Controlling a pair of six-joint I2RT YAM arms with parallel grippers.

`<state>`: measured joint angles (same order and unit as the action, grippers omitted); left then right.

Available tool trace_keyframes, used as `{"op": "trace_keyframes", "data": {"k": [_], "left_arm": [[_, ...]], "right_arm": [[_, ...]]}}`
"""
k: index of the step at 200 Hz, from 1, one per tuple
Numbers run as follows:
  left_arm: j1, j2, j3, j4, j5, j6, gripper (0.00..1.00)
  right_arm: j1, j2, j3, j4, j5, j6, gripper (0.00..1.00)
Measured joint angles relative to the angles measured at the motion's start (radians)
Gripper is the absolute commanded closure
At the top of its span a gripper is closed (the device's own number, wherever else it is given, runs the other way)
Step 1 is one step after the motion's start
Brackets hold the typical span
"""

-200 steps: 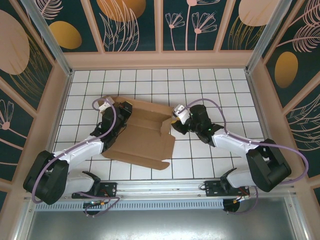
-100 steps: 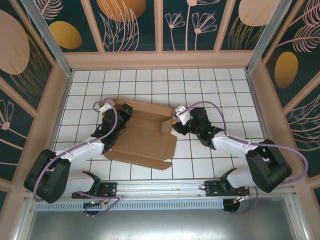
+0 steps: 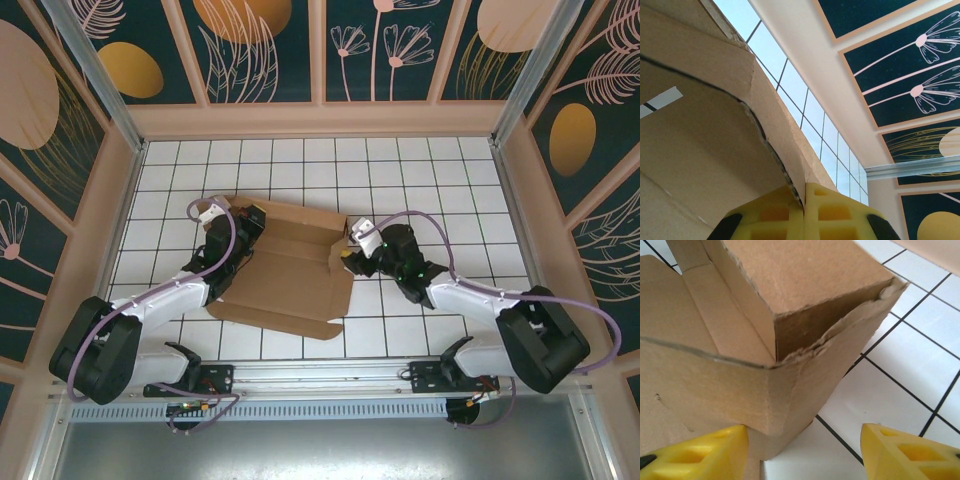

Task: Fold the paper box

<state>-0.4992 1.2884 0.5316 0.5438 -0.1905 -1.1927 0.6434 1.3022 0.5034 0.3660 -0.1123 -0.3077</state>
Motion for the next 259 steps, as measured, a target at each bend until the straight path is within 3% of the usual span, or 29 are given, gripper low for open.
{"op": "trace_keyframes", "data": {"k": [51,137,226,259], "left_arm": [[0.002,0.000,0.011,-0.023,0.000,0.000,1.00],[0.002,0.000,0.024,-0.049,0.000,-0.023,1.00],[0.003,-0.007,0.069,-0.156,-0.020,-0.104,1.00],[0.002,-0.005,0.084,-0.179,-0.034,-0.150,1.00]], "right_arm": [[0.000,0.082,0.016,0.064,-0.026,0.016,0.27],[0.043,0.236,0.099,0.197,0.097,0.080,0.29],[0.063,0.314,0.163,0.199,0.314,0.082,0.51],[0.044,0.382,0.256,0.150,0.327,0.089,0.74]]}}
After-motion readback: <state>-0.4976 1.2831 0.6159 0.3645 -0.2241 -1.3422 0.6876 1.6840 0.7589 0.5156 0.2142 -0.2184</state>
